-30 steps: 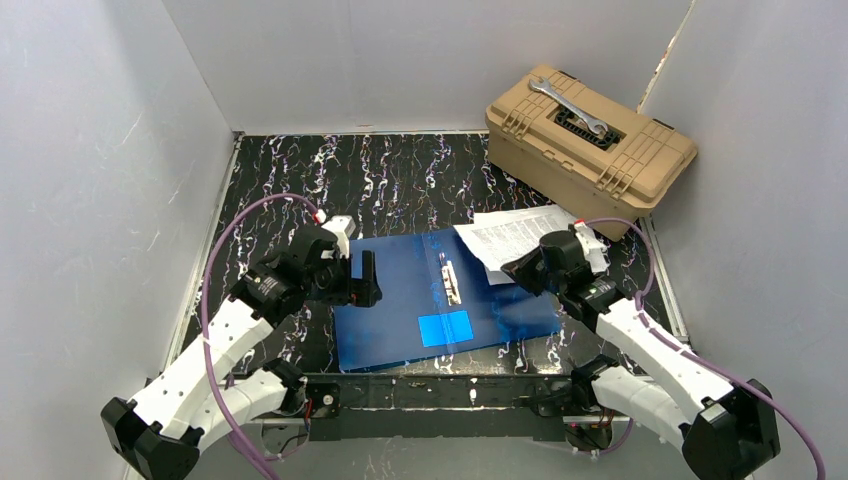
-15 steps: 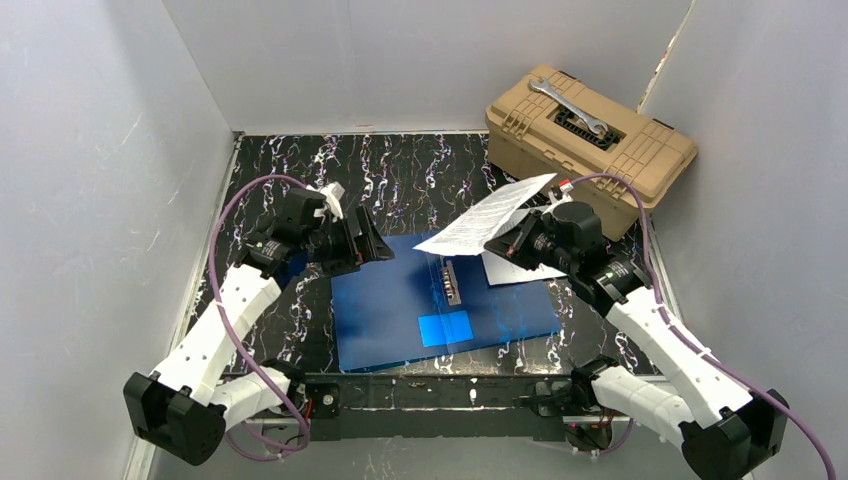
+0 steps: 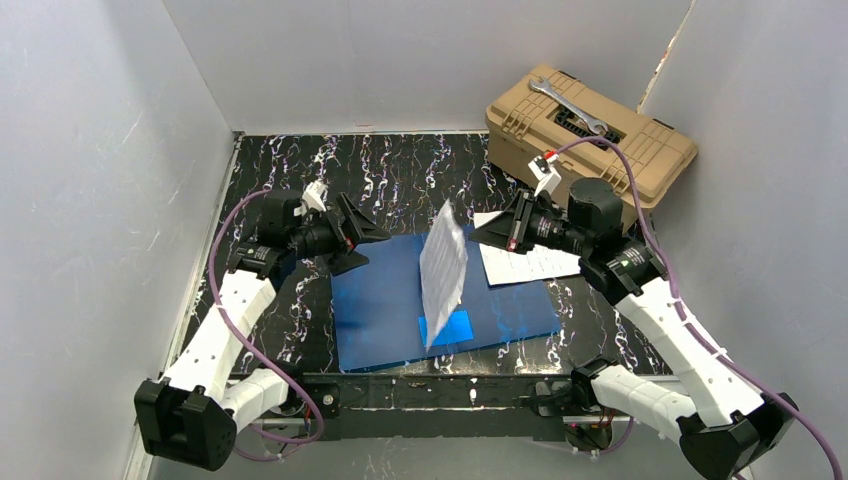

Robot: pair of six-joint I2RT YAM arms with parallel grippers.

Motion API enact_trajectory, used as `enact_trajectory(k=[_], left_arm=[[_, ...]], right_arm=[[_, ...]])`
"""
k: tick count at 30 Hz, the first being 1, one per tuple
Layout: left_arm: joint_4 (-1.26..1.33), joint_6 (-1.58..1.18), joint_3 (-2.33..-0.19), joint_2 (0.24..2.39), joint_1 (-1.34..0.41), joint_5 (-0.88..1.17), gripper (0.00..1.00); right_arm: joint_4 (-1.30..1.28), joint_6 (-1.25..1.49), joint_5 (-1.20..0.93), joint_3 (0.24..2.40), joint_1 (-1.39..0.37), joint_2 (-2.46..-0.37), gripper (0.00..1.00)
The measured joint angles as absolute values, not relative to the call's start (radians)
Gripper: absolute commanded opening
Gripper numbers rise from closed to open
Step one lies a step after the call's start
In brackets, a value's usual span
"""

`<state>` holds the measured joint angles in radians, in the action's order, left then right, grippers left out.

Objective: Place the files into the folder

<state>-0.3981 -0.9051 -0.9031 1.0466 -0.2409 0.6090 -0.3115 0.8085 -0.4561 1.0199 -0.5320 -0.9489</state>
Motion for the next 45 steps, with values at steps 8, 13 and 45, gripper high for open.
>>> enact_trajectory(k=[8,13,45], left_arm=[[-0.347,-0.968,-0.854,1.003,-0.191,0.681,0.98],[-0.346,-0.967,-0.831,0.989,-0.191,0.705,0.98],[-0.324,-0.908,-0.711,1.17,-0.516,0.614,0.98]], right_arm=[[-0.35,0.71,-0.587,1.142,-0.532,-0.969,0.01],[-0.487,0.612,-0.548,1.148,-0.532,-0.966,0.01],[-0.916,0.76,-0.014,0.549,-0.532,-0.746,0.88]])
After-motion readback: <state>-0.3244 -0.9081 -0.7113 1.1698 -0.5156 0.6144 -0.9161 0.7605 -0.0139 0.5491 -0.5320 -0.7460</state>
